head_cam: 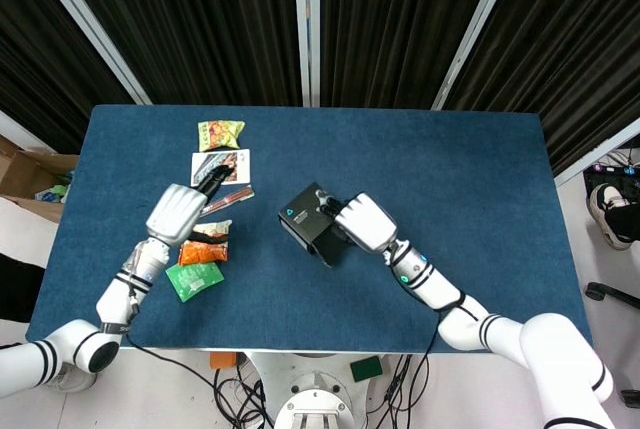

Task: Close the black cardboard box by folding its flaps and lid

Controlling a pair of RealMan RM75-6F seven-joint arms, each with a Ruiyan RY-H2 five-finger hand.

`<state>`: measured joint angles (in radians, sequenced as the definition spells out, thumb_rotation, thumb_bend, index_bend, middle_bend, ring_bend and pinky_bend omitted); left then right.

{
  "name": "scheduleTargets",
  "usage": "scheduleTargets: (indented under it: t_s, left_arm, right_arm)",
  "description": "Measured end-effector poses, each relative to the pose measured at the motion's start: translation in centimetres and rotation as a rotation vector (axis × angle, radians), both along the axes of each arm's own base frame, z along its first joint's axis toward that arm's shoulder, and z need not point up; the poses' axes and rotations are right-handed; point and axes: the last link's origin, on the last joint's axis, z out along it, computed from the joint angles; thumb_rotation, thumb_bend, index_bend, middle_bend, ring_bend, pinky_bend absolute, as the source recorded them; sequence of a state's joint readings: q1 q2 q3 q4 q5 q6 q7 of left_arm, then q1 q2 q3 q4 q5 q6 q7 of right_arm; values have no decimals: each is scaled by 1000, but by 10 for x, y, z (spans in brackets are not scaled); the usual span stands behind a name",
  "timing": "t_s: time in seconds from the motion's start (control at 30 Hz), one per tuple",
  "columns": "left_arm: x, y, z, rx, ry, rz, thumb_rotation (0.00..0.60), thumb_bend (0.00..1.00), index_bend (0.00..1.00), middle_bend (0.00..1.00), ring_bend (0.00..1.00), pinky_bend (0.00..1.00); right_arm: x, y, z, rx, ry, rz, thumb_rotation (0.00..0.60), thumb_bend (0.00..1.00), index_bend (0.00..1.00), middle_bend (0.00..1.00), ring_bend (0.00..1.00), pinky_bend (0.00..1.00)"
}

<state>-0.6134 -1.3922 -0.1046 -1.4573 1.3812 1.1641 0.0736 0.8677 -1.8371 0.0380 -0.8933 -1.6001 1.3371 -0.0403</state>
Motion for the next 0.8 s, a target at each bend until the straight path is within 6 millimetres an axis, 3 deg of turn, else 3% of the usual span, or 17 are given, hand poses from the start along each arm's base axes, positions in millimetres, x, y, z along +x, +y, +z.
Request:
scheduleTargets:
  t_s: [0.07, 0.2, 0.27, 0.33, 0.43, 0.6, 0.8]
  left_arm:
    - [-13, -5, 13, 41, 9, 25, 463, 0, 56, 205, 451, 734]
    - [-42, -16, 39, 121, 60, 79, 532, 0, 75, 222, 366, 615]
    - [-56, -25, 55, 171, 98, 102, 584, 0, 104, 222, 295, 507]
    - [-69, -34, 69, 215, 132, 120, 599, 0, 118, 222, 248, 426]
    - [-87, -54, 90, 277, 182, 150, 600, 0, 119, 213, 165, 309]
    - [-110, -94, 108, 293, 218, 210, 600, 0, 119, 193, 131, 238]
    - [-118, -143, 113, 279, 209, 274, 600, 0, 120, 185, 127, 238]
  right_arm:
    - [-9, 1, 19, -30, -42, -19, 600, 322, 388, 485, 829, 1000]
    - [-31, 6, 55, -72, -71, -84, 600, 324, 352, 452, 741, 956]
    - [-46, 12, 77, -92, -67, -132, 600, 327, 309, 398, 588, 649]
    - [-60, 19, 97, -102, -58, -183, 600, 329, 210, 299, 339, 254]
    - [-86, 37, 135, -109, -43, -294, 600, 331, 100, 188, 132, 67]
    - [-141, 86, 193, -105, -37, -512, 600, 331, 19, 107, 53, 4]
    - [-188, 143, 216, -90, -125, -667, 600, 343, 0, 38, 16, 0]
